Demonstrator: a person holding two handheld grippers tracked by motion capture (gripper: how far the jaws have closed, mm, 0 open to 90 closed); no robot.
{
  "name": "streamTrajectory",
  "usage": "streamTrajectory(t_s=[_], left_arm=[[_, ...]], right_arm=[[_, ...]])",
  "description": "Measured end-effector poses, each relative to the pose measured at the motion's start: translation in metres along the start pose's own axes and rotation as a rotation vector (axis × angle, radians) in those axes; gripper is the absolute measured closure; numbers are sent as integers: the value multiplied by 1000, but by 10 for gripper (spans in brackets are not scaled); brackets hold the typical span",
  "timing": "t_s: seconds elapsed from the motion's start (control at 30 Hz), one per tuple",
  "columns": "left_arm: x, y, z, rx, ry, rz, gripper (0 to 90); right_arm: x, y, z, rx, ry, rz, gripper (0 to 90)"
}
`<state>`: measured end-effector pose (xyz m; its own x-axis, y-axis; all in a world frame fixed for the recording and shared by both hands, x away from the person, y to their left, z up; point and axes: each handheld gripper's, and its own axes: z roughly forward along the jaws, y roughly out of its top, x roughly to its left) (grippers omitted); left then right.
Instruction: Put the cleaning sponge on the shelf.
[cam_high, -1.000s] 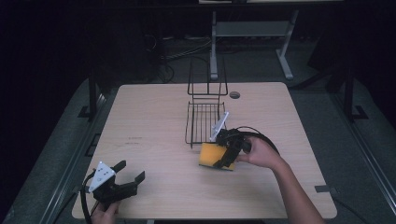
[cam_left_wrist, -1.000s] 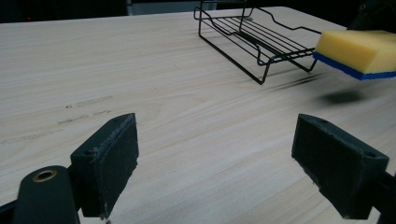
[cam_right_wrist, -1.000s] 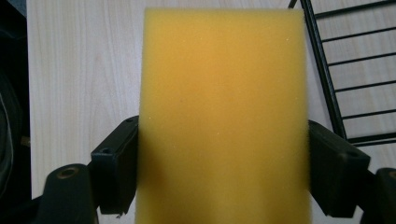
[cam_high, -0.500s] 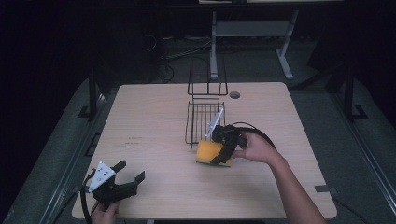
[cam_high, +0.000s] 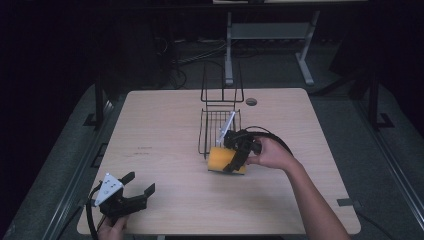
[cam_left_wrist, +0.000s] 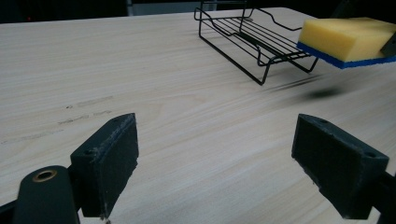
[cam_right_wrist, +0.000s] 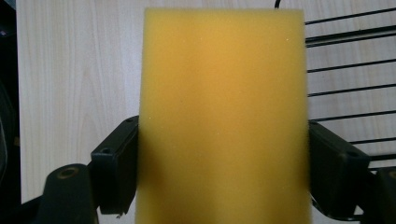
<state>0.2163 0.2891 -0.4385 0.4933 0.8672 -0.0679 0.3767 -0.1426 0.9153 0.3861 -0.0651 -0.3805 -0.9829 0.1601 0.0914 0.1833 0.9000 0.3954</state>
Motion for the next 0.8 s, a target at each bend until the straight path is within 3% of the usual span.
streamTrajectory(t_s=[0.3,0.8], left_arm=[[1,0,0,-6,2,-6,140],[0,0,1,-2,-3,-1,140]], right_arm=[[-13,6,-4,22,-20,7,220],[-24,6,1,-5,-3,38,219]])
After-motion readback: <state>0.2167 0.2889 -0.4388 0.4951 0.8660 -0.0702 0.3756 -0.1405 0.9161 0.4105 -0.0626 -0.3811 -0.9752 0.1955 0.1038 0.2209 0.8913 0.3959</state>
